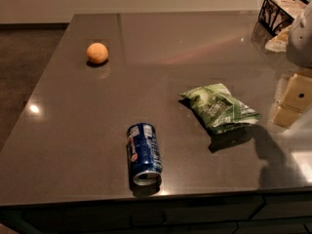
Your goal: Move pepsi can near orange
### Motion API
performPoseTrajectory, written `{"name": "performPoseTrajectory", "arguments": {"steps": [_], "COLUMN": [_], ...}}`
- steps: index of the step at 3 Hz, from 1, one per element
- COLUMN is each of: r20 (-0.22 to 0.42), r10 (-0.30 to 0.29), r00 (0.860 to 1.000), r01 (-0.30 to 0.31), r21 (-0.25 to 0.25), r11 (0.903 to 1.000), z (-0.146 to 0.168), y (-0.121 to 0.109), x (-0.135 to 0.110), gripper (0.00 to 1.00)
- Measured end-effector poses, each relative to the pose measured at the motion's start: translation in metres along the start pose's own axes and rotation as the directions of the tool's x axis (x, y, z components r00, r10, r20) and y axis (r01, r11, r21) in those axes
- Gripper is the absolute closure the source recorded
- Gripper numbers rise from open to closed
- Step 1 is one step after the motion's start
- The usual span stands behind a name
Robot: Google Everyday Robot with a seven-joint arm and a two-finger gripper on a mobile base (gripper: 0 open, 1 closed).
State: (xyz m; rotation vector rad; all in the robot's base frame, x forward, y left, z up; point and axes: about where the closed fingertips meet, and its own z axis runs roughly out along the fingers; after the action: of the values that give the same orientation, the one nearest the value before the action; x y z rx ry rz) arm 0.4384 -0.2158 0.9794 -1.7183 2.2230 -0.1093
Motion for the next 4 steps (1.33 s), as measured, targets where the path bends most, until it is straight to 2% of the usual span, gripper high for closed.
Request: {"name": "performPoseTrajectory", "arguments": {"steps": [1, 2, 3, 4], "r20": [0.000, 0.011, 0.086, 0.180], "r10": [0.000, -0.037, -0.157, -0.329], "r00": [1.000, 0.999, 0.984, 0.927], "r01": [0.000, 0.037, 0.160, 0.342], "r21": [0.000, 0.000, -0.029, -0.049], "r11": [1.0000, 0.9993, 0.9868, 0.9384], "z": [0.000, 0.001, 0.012, 0.015], "y": [0.000, -0.002, 0.000, 0.023], "x": [0.000, -0.009, -0.039, -0.072], "gripper": [0.00, 0.00, 0.00, 0.00]}}
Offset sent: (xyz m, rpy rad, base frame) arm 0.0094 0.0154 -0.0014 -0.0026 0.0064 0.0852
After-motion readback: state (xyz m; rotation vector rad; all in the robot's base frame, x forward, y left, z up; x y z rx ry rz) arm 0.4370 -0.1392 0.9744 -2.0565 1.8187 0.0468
